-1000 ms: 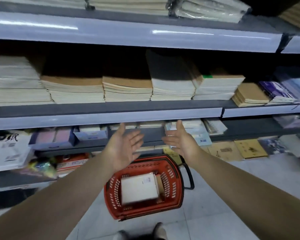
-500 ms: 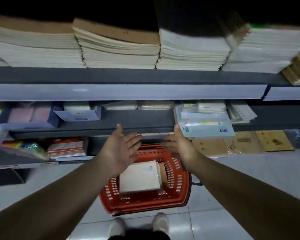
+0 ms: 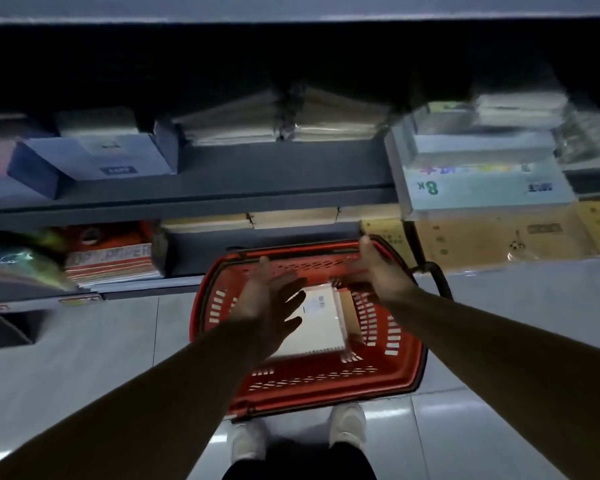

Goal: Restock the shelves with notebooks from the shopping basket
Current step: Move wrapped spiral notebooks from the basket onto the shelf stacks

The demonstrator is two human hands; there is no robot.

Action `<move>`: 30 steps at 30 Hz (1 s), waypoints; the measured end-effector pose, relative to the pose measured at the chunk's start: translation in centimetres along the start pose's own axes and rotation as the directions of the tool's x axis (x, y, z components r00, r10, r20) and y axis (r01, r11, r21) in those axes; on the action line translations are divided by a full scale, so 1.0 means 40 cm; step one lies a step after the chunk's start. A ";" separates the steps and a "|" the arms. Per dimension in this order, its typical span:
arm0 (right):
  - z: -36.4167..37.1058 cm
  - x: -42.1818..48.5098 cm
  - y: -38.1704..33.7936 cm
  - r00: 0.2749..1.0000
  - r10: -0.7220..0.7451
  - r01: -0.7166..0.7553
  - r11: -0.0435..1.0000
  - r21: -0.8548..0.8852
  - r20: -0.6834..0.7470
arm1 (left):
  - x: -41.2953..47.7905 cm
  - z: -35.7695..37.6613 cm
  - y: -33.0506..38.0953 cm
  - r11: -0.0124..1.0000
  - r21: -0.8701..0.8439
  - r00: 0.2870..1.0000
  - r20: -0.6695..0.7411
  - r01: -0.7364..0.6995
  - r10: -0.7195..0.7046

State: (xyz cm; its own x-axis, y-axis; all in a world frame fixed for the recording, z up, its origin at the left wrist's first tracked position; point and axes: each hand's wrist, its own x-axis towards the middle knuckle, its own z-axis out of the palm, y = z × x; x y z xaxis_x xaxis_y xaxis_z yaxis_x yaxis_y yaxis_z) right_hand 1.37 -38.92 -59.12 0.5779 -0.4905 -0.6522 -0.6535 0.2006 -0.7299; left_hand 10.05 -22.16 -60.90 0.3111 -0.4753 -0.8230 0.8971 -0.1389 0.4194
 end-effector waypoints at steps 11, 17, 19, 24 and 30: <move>0.046 0.172 0.286 0.982 0.181 -0.179 0.983 0.040 -0.052 | 0.231 -0.104 -0.131 0.991 0.110 0.997 -0.027 0.070 -0.067; 0.063 0.248 0.392 0.970 0.234 -0.233 0.972 0.014 -0.065 | 0.344 -0.151 -0.204 0.983 0.122 0.987 -0.096 0.139 -0.128; 0.068 0.275 0.434 0.968 0.244 -0.246 0.969 -0.026 -0.062 | 0.376 -0.166 -0.240 0.976 0.130 0.981 -0.105 0.175 -0.162; 0.087 0.320 0.542 0.950 0.306 -0.311 0.942 -0.130 -0.055 | 0.424 -0.218 -0.332 0.960 0.112 0.961 -0.134 0.257 -0.241; 0.110 0.360 0.638 0.913 0.395 -0.407 0.887 -0.217 -0.098 | 0.466 -0.235 -0.392 0.945 0.110 0.945 -0.152 0.308 -0.290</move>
State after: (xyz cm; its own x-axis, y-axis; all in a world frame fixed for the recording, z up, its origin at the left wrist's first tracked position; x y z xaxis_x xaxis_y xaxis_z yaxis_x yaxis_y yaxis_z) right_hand -4.83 -37.14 -88.04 0.2213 -0.4520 -0.8641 -0.9213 0.1935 -0.3372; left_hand 4.71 -20.68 -86.42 0.0809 -0.2770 -0.9575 0.9090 -0.3736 0.1849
